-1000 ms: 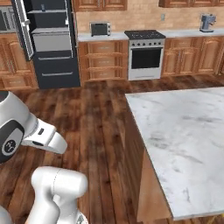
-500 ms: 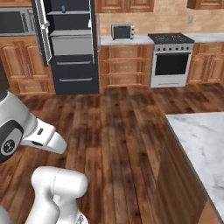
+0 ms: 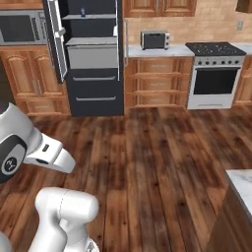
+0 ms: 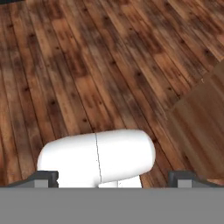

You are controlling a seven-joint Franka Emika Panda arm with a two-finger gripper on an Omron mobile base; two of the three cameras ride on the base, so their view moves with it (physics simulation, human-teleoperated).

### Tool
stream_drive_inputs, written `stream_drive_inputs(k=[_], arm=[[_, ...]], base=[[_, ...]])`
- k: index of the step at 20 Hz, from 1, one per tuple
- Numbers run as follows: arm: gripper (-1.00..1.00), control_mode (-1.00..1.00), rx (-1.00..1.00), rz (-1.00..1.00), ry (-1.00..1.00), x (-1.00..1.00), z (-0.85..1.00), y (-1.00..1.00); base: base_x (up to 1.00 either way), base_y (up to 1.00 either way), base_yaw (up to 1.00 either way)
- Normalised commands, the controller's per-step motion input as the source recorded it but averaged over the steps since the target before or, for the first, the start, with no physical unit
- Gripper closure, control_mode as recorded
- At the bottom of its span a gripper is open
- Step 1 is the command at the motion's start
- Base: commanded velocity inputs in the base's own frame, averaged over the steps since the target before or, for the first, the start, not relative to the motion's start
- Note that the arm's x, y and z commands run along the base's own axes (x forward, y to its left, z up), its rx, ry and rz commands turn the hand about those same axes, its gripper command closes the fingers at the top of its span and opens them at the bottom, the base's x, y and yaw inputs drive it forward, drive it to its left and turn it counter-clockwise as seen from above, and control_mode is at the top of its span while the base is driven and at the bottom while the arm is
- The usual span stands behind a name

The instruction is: Open the fridge, grab two sodas, and place both sodas inside the bowl with ice on the dining counter.

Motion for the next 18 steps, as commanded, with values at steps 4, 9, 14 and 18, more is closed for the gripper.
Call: stream_drive_inputs(k=[4,9,14,18], arm=[[-1.00,1.00,0.00,0.00,0.00,0.00,0.00,0.00],[-1.00,1.00,0.00,0.00,0.00,0.00,0.00,0.00],[-1.00,1.00,0.00,0.00,0.00,0.00,0.00,0.00],[-1.00,1.00,0.00,0.00,0.00,0.00,0.00,0.00]], base=[[1.00,0.66,0.11],[1.00,0.59,0.12],[1.00,0.48,0.14],[1.00,0.44,0.14]])
